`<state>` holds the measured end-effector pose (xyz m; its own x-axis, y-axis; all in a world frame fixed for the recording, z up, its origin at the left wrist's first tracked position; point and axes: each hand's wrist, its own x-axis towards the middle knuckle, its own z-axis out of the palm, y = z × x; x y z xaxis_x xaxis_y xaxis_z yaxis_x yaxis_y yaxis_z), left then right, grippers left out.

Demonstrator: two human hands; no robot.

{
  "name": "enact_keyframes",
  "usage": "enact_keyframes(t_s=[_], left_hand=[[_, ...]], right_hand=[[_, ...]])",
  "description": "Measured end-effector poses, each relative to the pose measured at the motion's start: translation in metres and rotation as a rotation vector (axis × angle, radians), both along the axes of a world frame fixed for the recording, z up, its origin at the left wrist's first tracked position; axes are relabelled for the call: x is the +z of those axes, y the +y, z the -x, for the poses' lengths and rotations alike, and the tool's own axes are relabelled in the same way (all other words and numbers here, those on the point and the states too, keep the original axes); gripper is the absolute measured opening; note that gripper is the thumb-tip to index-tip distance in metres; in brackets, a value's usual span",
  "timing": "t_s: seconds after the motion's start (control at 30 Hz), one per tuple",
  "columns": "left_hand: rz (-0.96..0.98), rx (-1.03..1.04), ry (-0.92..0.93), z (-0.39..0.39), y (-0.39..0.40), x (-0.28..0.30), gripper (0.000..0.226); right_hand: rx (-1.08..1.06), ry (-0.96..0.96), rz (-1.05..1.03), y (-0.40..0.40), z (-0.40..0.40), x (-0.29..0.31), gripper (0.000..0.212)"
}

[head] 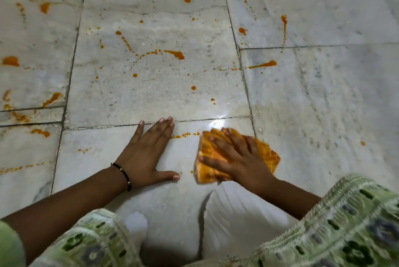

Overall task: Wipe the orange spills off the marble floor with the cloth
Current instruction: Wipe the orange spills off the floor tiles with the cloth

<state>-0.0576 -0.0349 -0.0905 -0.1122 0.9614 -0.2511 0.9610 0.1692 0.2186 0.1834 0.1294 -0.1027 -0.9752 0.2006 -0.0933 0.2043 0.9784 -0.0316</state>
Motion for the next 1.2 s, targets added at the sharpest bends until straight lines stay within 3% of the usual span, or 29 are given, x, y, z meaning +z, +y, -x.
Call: enact_keyframes(t_s=[0.1,0.27,0.47,0.57,0.7,0.87,1.0,1.2], left_hand=[[0.006,0.055,-0.014,0.001,-0.015,-0.004,0.122],[0.041,0.142,0.017,0.001,-0.043,-0.007,0.124],[0.049,0.251,0.057,0.0,-0.059,-0.002,0.123],[0.076,0.332,0.056,-0.007,-0.072,-0.01,0.121],[0.107,0.374,0.064,-0.015,-0.079,-0.019,0.116],[0.1,0.354,0.091,-0.012,-0.078,-0.02,0.113],[0.079,0.351,0.095,-0.012,-0.08,-0.021,0.112],[0.069,0.353,0.09,-0.013,-0.079,-0.022,0.112]], right_hand=[[0.047,0.024,0.026,0.011,-0.024,0.005,0.051],[-0.217,-0.011,0.035,0.005,0.016,0.01,0.06],[0.081,0.069,-0.043,-0.032,0.022,-0.003,0.065],[0.063,0.07,-0.029,-0.023,0.007,-0.003,0.053],[-0.117,0.035,-0.021,-0.021,0.038,0.004,0.055],[0.117,-0.011,0.013,-0.059,0.071,0.004,0.068],[0.227,0.022,-0.015,-0.055,0.049,-0.002,0.063],[0.001,0.073,-0.02,-0.028,0.071,0.001,0.049]])
